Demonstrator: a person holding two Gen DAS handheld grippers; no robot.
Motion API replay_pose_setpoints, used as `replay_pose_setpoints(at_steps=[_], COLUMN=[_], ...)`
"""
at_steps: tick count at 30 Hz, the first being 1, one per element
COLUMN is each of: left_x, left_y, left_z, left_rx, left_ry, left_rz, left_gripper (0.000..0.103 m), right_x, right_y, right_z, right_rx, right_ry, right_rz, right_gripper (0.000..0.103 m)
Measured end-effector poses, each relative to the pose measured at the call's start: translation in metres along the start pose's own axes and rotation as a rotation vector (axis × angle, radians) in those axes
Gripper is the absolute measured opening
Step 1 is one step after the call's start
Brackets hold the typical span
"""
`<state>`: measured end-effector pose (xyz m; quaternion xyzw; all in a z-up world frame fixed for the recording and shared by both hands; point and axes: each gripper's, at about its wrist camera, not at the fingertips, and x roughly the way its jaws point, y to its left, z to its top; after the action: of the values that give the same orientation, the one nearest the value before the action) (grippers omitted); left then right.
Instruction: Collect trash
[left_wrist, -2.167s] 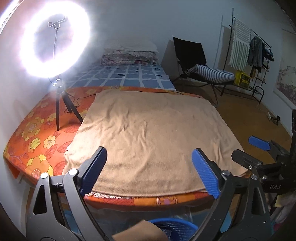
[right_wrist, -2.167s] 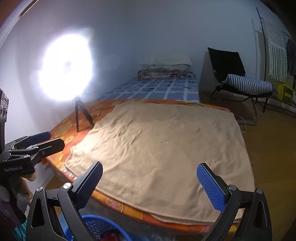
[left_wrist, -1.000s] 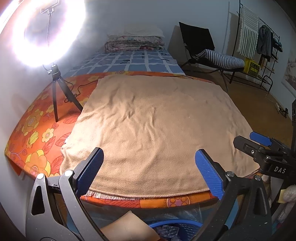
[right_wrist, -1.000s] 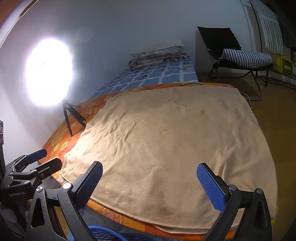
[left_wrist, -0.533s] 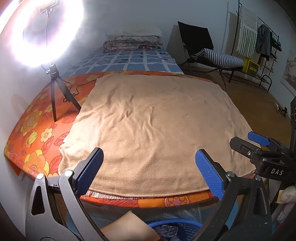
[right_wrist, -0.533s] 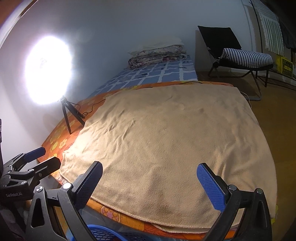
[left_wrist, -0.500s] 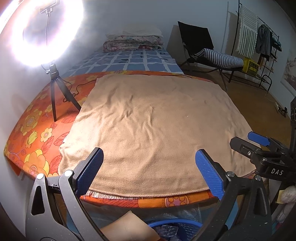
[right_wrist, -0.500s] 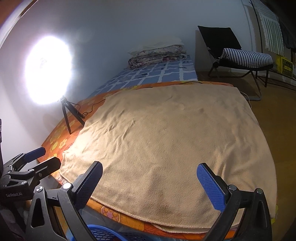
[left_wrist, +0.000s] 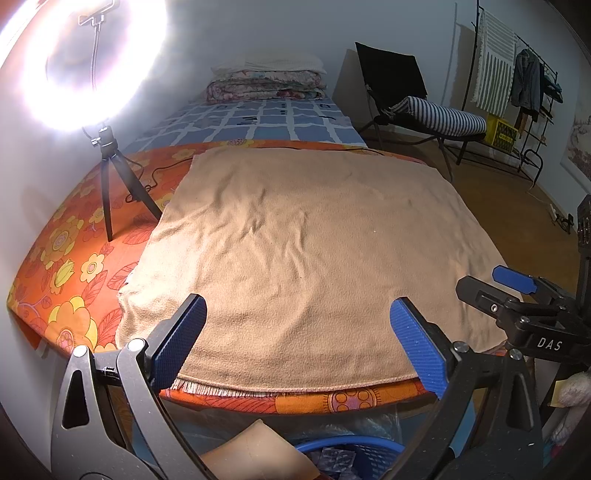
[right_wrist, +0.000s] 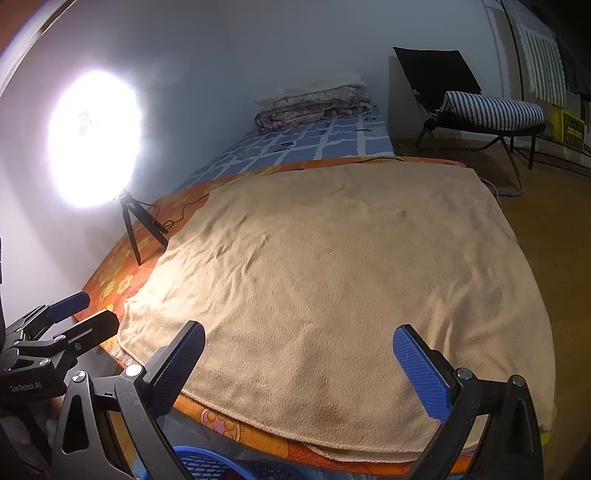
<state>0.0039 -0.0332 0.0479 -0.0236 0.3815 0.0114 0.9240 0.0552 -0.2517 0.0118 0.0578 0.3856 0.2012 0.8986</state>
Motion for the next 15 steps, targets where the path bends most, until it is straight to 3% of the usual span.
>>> replay_pose_setpoints(at_steps=[15], left_x=[0.0006], left_y=[-0.0011], left_z=[-0.0012], left_rx=[0.006], left_ry=[0.002], left_rz=[0.006], left_gripper=[0.101], right_x=[0.0013], right_y=[0.0003], right_z=[-0.0010], right_rx=[0.004], right_ry=[0.006], right_rz=[0.002], right_gripper=[0.103])
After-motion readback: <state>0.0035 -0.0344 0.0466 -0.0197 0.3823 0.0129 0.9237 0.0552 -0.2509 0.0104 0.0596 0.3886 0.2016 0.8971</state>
